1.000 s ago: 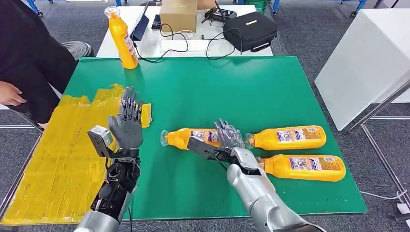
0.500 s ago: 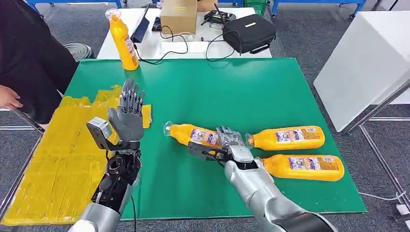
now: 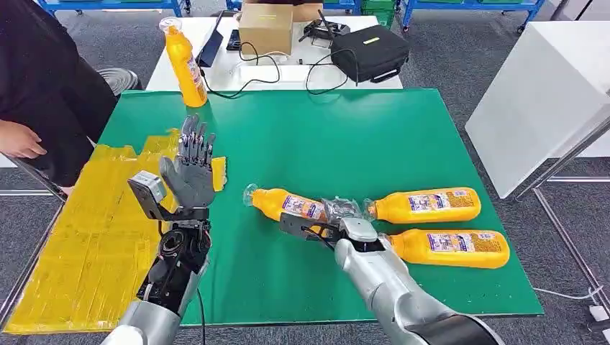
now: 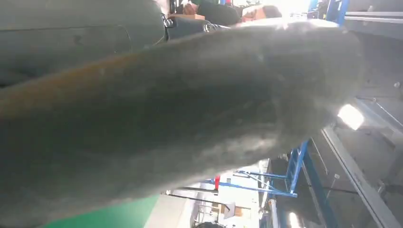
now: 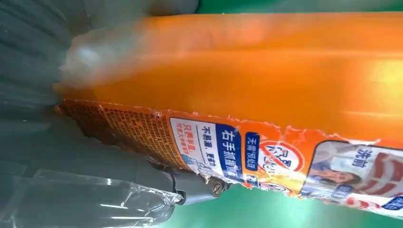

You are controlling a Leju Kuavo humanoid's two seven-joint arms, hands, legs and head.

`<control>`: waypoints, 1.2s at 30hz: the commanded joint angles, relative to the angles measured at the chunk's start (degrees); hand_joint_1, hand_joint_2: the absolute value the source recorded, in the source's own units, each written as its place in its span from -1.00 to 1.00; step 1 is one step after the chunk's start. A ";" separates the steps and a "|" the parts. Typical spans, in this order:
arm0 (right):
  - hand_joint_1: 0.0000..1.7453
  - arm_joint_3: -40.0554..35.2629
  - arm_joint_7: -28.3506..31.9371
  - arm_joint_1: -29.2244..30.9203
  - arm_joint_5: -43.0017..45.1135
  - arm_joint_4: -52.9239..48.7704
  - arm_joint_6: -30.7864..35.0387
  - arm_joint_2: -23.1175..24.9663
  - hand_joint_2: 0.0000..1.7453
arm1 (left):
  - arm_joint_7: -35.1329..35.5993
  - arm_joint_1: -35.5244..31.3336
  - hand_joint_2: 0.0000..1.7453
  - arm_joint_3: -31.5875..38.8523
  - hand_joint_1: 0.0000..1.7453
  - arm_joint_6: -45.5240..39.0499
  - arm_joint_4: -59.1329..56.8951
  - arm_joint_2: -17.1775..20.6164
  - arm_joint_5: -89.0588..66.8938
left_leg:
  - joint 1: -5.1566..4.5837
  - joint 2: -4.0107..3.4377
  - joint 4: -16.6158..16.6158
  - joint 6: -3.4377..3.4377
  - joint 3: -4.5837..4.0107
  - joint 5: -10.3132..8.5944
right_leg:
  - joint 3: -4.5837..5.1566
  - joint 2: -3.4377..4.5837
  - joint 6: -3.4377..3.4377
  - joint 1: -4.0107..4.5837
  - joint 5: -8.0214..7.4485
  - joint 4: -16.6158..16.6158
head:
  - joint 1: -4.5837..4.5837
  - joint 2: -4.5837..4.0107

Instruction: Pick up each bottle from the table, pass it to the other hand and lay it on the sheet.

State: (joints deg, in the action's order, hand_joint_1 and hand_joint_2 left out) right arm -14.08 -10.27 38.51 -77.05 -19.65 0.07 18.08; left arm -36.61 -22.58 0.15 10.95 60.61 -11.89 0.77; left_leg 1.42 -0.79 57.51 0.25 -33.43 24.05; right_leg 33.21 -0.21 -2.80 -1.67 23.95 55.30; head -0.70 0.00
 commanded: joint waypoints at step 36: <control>1.00 7.52 28.36 -3.33 33.04 -14.41 19.43 0.97 1.00 | 8.45 -6.13 1.00 7.18 -1.00 15.57 -20.04 1.89 16.38 | -0.04 0.18 0.04 0.01 -1.73 -0.57 | 1.20 -0.12 0.10 -0.01 -0.34 0.27 | -0.02 0.00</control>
State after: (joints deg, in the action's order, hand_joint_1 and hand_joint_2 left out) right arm -3.67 18.56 32.26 -45.31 -34.20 18.68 18.97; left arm -35.13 -23.80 8.98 19.73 53.75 -10.47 12.26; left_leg 1.40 -0.72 57.55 0.21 -35.29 23.45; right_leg 34.55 -0.27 -2.85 -1.69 23.54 55.54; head -0.72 0.00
